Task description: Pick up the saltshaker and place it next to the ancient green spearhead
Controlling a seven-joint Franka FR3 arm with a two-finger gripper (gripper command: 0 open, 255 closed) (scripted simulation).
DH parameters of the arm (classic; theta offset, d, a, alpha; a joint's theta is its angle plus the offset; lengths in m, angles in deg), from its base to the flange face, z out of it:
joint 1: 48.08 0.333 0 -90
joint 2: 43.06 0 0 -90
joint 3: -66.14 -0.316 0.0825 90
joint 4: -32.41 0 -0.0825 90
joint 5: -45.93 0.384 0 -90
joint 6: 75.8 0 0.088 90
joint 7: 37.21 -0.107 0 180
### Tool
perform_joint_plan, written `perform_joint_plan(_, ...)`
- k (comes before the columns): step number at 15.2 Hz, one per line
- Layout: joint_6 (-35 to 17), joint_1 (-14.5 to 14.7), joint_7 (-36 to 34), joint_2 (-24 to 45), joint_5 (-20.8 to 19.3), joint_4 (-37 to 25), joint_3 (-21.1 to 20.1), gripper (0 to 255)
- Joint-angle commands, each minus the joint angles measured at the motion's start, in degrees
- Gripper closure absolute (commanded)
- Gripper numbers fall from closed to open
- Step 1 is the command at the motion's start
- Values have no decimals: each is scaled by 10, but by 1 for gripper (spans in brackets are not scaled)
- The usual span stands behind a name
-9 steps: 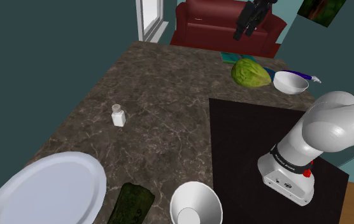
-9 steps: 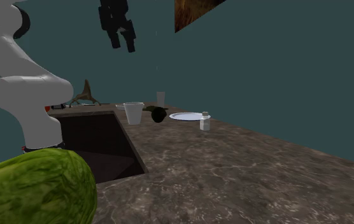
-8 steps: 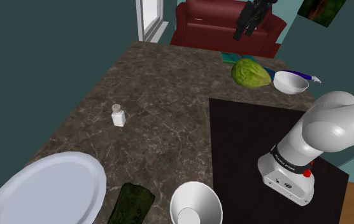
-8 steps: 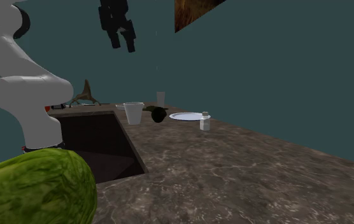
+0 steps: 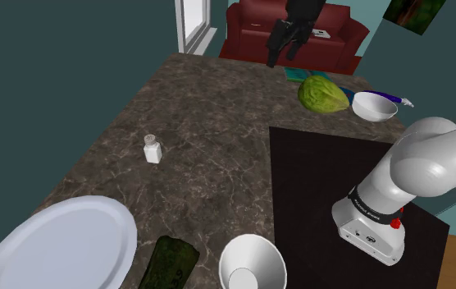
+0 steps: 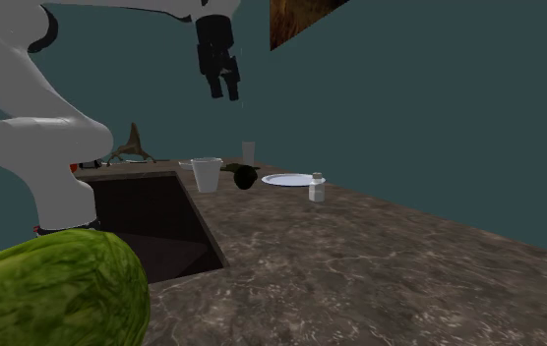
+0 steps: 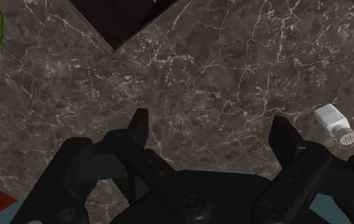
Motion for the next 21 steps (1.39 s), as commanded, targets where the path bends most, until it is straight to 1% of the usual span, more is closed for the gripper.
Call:
perform_joint_plan(1, -20, 3, -26, 30, 6, -7, -23, 0)
perform_joint_plan(6, -59, 7, -94, 114, 8, -41, -79, 0)
perform_joint_plan(11, -91, 8, -168, 211, -10, -94, -133, 0)
perform_joint_plan(14, -105, 10, -216, 276, -32, -134, -161, 0)
perform_joint_plan(17, -113, 16, -266, 345, -64, -181, -185, 0)
perform_joint_plan(21, -113, 38, -333, 444, -115, -255, -204, 0)
